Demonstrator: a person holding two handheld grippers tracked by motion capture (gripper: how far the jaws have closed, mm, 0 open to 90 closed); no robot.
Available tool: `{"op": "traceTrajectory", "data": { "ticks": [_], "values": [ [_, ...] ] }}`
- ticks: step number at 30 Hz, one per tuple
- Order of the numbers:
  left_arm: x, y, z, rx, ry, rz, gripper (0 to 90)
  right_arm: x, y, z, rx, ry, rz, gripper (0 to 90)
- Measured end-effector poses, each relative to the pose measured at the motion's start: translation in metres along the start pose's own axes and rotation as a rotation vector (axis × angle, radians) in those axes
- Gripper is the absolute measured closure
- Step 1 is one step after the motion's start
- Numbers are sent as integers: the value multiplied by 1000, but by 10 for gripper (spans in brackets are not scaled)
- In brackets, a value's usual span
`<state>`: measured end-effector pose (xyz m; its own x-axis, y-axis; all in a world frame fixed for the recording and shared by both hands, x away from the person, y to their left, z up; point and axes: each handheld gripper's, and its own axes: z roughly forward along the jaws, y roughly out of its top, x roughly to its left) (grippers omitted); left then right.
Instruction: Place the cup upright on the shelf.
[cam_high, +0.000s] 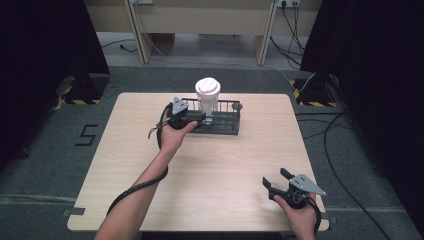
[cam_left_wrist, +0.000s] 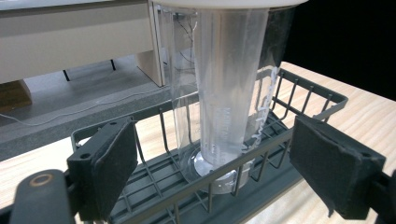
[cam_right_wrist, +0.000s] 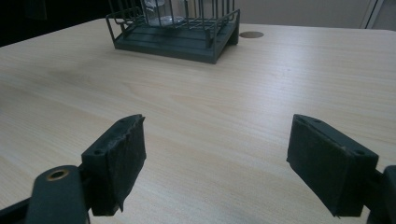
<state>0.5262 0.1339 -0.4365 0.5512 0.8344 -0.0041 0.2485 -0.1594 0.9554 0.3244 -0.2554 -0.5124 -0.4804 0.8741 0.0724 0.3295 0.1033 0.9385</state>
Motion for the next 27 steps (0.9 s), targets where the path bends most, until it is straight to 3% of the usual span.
{"op": "traceTrajectory", "data": {
  "ticks": [12,27],
  "values": [
    [3,-2,-17,-10,1,5,146,0,0,0,-2,-2,-1,200],
    [12,-4,-53,-39,6,13,147,0,0,0,0,-4,-2,199]
  ]
}}
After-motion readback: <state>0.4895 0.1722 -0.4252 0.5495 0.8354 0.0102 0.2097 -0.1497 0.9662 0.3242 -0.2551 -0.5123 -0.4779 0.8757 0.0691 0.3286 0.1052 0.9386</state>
